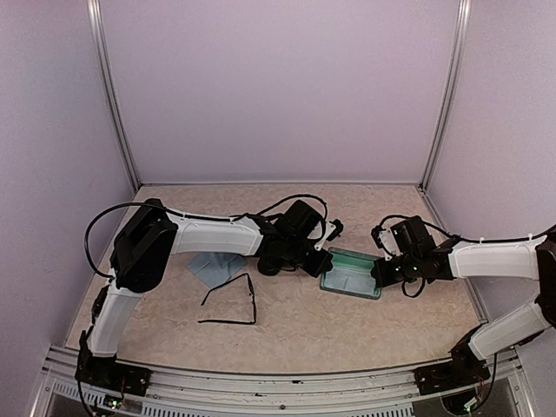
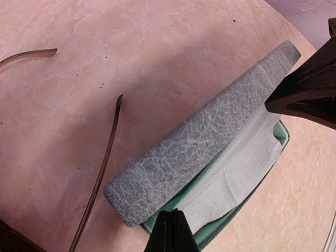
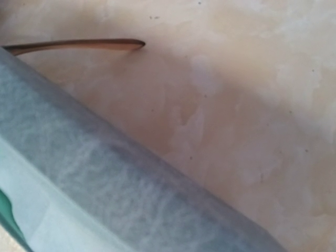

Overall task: Organize the sunglasses
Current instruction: Place the folded cleaning cloth in the sunglasses case.

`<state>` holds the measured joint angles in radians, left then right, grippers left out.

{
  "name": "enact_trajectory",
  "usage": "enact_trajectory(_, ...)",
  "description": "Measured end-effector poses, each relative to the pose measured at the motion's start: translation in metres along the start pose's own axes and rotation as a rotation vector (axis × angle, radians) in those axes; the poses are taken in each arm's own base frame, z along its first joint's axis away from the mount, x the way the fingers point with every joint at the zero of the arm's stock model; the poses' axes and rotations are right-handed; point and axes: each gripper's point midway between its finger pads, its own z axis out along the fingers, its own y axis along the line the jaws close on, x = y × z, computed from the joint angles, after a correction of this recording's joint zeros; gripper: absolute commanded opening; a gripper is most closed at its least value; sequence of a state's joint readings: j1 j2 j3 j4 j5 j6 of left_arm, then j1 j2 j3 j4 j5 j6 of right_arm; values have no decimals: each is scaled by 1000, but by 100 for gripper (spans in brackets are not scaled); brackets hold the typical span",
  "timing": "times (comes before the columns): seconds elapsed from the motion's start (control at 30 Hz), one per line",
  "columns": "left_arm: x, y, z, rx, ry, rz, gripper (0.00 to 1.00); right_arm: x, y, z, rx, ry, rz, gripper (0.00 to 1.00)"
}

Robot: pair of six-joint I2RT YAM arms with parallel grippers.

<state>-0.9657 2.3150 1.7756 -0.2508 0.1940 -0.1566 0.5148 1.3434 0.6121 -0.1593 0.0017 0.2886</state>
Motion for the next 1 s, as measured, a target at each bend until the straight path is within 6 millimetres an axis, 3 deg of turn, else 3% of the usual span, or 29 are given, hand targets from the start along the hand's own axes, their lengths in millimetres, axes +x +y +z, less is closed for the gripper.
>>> enact_trajectory(1.0, -4, -1, 1, -8, -20, -11, 0, -2, 0, -1, 1, -7, 13, 0)
